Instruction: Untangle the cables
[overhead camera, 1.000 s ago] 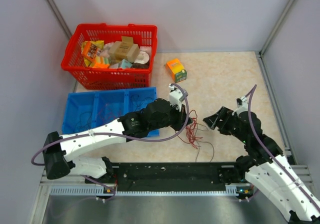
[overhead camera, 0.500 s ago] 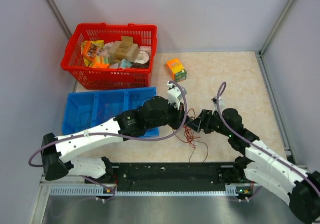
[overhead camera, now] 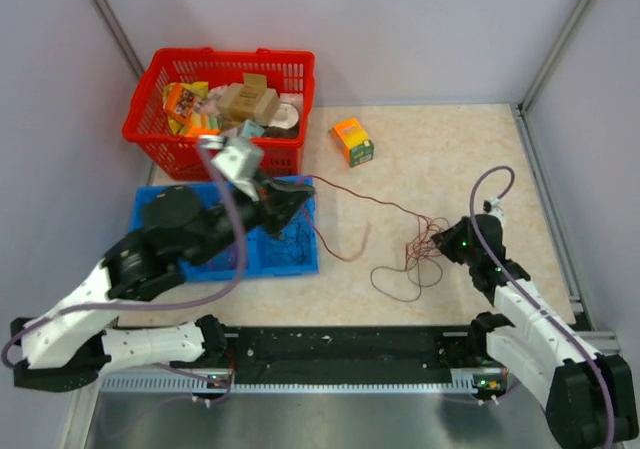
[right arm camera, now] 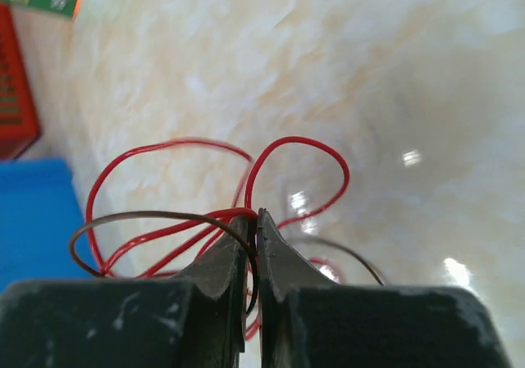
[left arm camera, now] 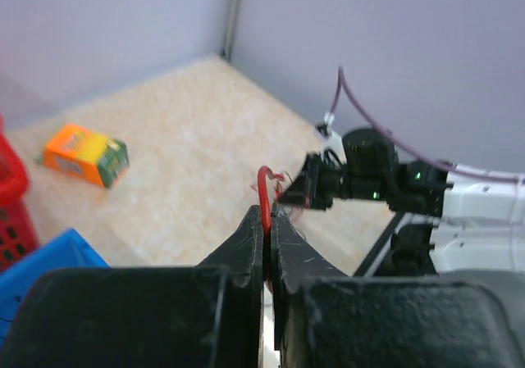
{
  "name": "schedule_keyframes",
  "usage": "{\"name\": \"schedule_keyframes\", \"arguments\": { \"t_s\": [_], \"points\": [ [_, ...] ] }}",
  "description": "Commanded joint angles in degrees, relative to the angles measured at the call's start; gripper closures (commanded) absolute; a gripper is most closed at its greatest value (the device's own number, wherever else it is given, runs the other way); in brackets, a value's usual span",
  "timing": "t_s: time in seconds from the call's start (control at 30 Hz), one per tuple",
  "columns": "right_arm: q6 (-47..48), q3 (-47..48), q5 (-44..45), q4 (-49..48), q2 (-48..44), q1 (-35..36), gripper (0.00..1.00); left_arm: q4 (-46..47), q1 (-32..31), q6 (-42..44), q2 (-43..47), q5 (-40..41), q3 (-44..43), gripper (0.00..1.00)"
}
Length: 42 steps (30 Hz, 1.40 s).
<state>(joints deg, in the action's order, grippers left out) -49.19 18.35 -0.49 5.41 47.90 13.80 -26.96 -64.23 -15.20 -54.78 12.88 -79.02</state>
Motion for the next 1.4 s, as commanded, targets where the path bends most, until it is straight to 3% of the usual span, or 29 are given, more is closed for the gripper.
{"name": "schedule_keyframes", "arguments": {
  "t_s": [0.0, 0.07, 0.23, 0.4, 0.57, 0.7, 0.77, 0.93, 1.07, 1.2, 1.37],
  "points": [
    [3.57, 1.68, 5.14, 5.48, -0.36, -5.62, 0.92, 3.67, 0.15, 5.97, 7.93, 5.74, -2.71, 1.0],
    [5.06, 3.27, 6.2, 6.45, 1.4, -5.72, 0.84, 3.06, 0.15, 6.59, 8.64, 6.97, -3.24, 1.0],
    [6.47, 4.41, 8.05, 6.37, 6.23, -5.8, 0.96, 0.24, 0.15, 7.64, 9.08, 8.65, -5.96, 1.0],
    [7.88, 4.77, 6.66, 5.5, 8.7, -5.81, 0.92, -1.25, 0.15, 10.36, 11.28, 12.5, -8.07, 1.0],
    [9.02, 1.61, -0.72, 0.48, 7.3, -5.81, 0.91, -9.76, 0.15, 12.11, 7.51, 22.25, -8.87, 1.0],
    [10.95, 1.43, -1.8, 0.57, 5.28, -5.8, 0.91, -18.82, 0.77, 9.85, 2.23, 40.87, -6.07, 1.0],
    [11.57, 1.16, -1.97, 0.66, 4.22, -5.89, 0.91, -17.7, 2.78, 8.97, 3.53, 43.36, -2.03, 1.0],
    [12.01, -0.24, -2.94, -0.48, 1.24, -5.8, 0.9, -12.42, 16.56, 7.82, 11.0, 33.89, 5.45, 1.0],
    [12.1, -0.94, -3.2, -1.36, 0.26, -5.8, 0.9, -12.94, 27.03, 6.94, 10.76, 24.58, 9.23, 1.0],
    [12.45, -1.12, -3.81, -1.8, 0.09, -5.8, 0.9, -13.91, 30.47, 7.37, 8.56, 21.83, 7.32, 1.0],
    [12.54, -1.56, -4.25, -2.77, -0.17, -5.81, 0.9, -13.29, 30.74, 11.5, 6.19, 24.81, -1.9, 1.0]
  ]
}}
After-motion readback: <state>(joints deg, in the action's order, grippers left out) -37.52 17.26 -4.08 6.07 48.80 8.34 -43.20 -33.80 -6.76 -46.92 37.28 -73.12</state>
